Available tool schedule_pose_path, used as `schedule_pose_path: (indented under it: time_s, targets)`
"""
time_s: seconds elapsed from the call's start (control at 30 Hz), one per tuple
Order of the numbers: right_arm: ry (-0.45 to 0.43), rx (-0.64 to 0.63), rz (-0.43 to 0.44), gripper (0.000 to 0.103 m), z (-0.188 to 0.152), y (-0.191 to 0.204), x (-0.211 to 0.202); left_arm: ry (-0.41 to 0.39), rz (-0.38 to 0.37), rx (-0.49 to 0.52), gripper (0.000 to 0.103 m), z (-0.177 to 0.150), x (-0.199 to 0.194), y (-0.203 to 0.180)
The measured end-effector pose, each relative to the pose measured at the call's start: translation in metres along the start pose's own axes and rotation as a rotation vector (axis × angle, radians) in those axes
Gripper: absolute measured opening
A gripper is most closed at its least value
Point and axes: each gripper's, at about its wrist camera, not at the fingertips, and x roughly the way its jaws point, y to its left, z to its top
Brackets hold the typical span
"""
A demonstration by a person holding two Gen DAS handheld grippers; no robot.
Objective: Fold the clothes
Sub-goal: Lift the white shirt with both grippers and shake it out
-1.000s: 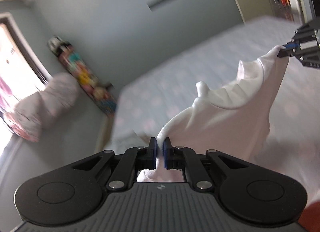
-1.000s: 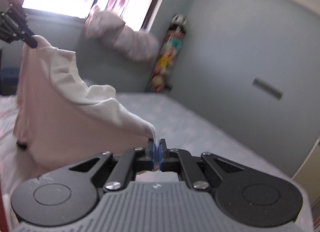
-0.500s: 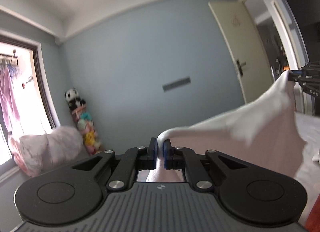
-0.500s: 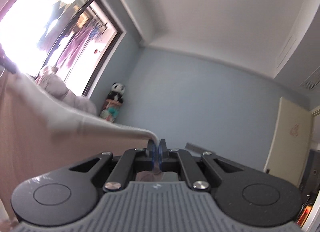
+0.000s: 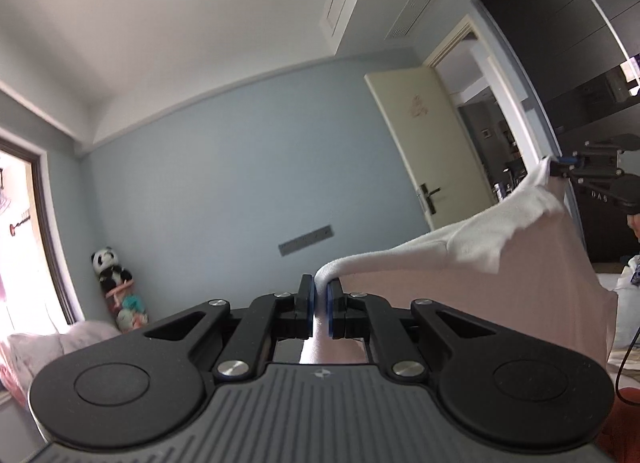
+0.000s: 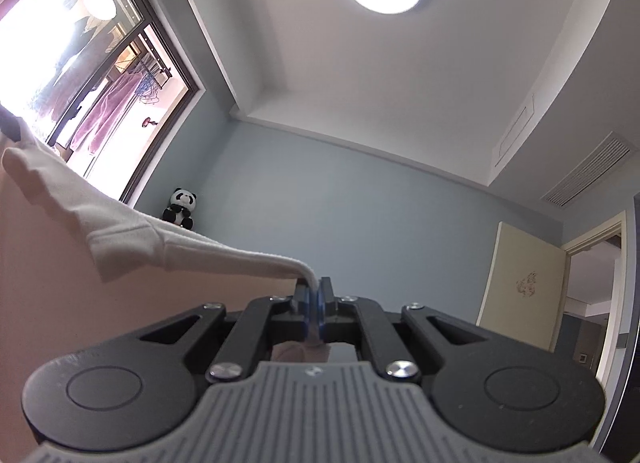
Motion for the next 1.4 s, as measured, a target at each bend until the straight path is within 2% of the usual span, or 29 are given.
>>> schedule_pose_path:
  time_s: [0.1,0.27,0.5,0.73,0.9,1.07,1.27,1.4]
  targets:
    - [0.007,-0.009,0.003,0.005,-0.005,-0.003,-0.004,0.033,0.0,0.002,0.004,-0.004,0.009,-0.007]
    - [0.057,-0.009,0.015,0.005,-0.034,0.001,0.023,0.098,0.011,0.017,0.004,-0.024,0.043,-0.017]
    - [0.221,-0.005,0.043,0.005,-0.103,0.012,0.1,0.251,-0.011,0.009,0.004,-0.073,0.132,-0.019]
    - [0.43,-0.033,0.086,0.005,-0.21,0.038,0.187,0.441,-0.03,-0.004,0.004,-0.166,0.256,-0.027]
    - [0.597,-0.07,0.128,0.005,-0.308,0.063,0.257,0.585,-0.037,0.016,0.004,-0.251,0.345,-0.04]
    - [0.734,-0.079,0.157,0.005,-0.403,0.087,0.32,0.7,-0.04,-0.013,0.004,-0.329,0.423,-0.048]
    - [0.876,-0.061,0.192,0.005,-0.507,0.105,0.38,0.816,-0.068,-0.032,0.005,-0.413,0.491,-0.061]
    - [0.936,-0.073,0.239,0.005,-0.558,0.122,0.405,0.875,-0.093,-0.046,0.005,-0.455,0.517,-0.084]
